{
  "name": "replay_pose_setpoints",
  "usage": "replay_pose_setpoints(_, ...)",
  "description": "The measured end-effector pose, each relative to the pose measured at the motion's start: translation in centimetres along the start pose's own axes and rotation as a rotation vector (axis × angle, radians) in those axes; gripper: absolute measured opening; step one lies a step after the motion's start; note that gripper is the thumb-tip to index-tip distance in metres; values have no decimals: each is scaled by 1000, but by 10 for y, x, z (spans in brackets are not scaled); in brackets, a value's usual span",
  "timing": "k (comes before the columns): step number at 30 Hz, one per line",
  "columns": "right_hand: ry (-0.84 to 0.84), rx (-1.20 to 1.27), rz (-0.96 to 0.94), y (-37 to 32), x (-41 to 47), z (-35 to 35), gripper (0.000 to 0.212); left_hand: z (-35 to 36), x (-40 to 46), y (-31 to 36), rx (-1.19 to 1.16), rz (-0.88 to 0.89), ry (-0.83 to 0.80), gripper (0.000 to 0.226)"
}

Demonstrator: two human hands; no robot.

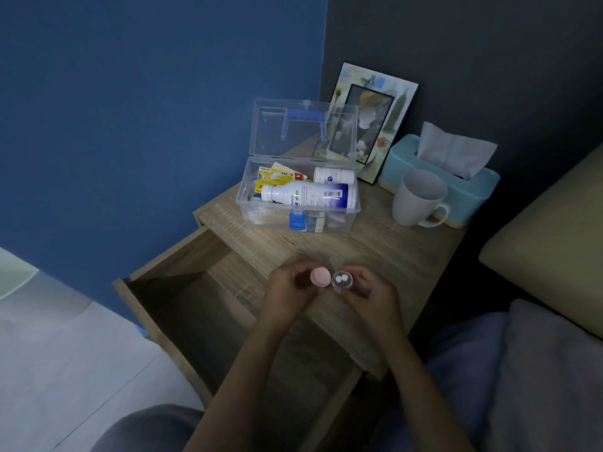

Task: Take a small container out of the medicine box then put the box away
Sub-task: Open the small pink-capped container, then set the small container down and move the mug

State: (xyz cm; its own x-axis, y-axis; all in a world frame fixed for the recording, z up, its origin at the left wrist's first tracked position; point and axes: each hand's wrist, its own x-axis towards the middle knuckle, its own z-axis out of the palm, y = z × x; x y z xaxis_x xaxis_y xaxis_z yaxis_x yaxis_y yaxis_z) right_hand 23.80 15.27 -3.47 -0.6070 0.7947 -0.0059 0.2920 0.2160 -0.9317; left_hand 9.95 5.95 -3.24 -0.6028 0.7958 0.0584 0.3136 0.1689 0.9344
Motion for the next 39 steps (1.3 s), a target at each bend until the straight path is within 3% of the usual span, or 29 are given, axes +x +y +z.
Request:
replay_pose_setpoints(3, 11, -179, -48, 4, -2, 1, 37, 0, -1, -1, 218, 144, 15, 30)
replay_pose_setpoints(6, 7, -285, -75, 7, -2, 1, 42, 1, 0, -6, 352, 163, -1, 36)
replay_pose_setpoints(12, 1, -329, -80, 6, -4, 0, 40, 3, -2, -6, 441, 148, -3, 50)
replay_pose_setpoints(17, -23, -279, -71, 4, -4, -4, 47, 1, -3, -12, 464, 162, -128, 60)
replay_pose_setpoints(19, 51, -213, -64, -2, -4, -9, 51, -3, -6, -12, 512, 192, -154, 62)
replay_pose_setpoints(25, 603, -31, -106, -22, 43, -45, 47, -6, -4, -27, 814, 193, -173, 73)
replay_pose_setpoints(29, 798, -40, -20, -24, 84, -68, 48, -2, -4, -32, 861, 202, -153, 80)
replay_pose_setpoints(33, 874, -30, 102, -18, 109, -77, 38, -2, -5, -29, 862, 195, -129, 76)
replay_pose_setpoints(39, 799, 119, 205, -19, 116, -83, 44, -2, -4, -30, 899, 171, -140, 70)
